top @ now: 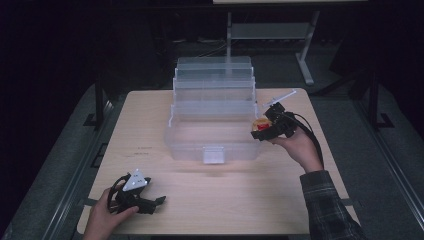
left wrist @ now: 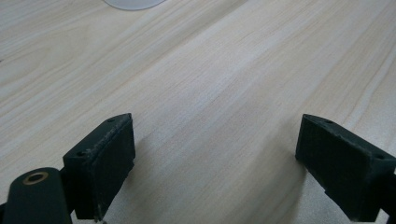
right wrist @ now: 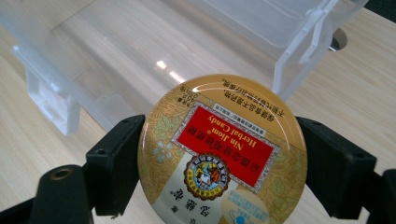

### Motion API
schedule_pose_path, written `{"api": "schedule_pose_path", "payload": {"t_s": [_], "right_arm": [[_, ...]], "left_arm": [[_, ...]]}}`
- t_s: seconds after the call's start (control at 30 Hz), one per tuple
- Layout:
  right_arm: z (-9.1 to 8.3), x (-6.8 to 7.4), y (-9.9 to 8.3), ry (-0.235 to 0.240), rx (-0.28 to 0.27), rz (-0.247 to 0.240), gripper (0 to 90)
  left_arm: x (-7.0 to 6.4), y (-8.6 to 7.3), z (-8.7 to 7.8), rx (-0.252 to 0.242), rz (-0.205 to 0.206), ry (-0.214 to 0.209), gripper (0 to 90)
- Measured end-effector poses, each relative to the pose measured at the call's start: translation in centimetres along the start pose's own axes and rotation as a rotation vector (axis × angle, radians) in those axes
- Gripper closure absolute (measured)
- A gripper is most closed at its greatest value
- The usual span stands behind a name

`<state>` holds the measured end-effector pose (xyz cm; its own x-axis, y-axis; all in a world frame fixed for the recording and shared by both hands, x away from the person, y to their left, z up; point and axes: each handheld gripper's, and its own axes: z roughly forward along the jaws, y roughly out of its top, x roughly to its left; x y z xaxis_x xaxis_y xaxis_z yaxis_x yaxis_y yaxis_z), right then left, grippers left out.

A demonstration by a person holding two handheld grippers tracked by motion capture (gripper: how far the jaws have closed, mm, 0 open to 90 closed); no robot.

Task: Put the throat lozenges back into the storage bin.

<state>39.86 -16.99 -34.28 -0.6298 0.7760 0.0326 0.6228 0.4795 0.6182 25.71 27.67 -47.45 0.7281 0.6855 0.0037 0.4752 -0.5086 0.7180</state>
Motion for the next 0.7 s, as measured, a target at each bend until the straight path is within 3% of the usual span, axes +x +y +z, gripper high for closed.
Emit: {"api": "schedule_pose_path", "payload": {"t_s": [0.7], "right_arm": [[2.5,1.0,1.6,0.029,0.005,-0.025,19.7]], "left_arm": [[0.0,0.0,0.0,0.000,0.000,0.000,11.1]]}}
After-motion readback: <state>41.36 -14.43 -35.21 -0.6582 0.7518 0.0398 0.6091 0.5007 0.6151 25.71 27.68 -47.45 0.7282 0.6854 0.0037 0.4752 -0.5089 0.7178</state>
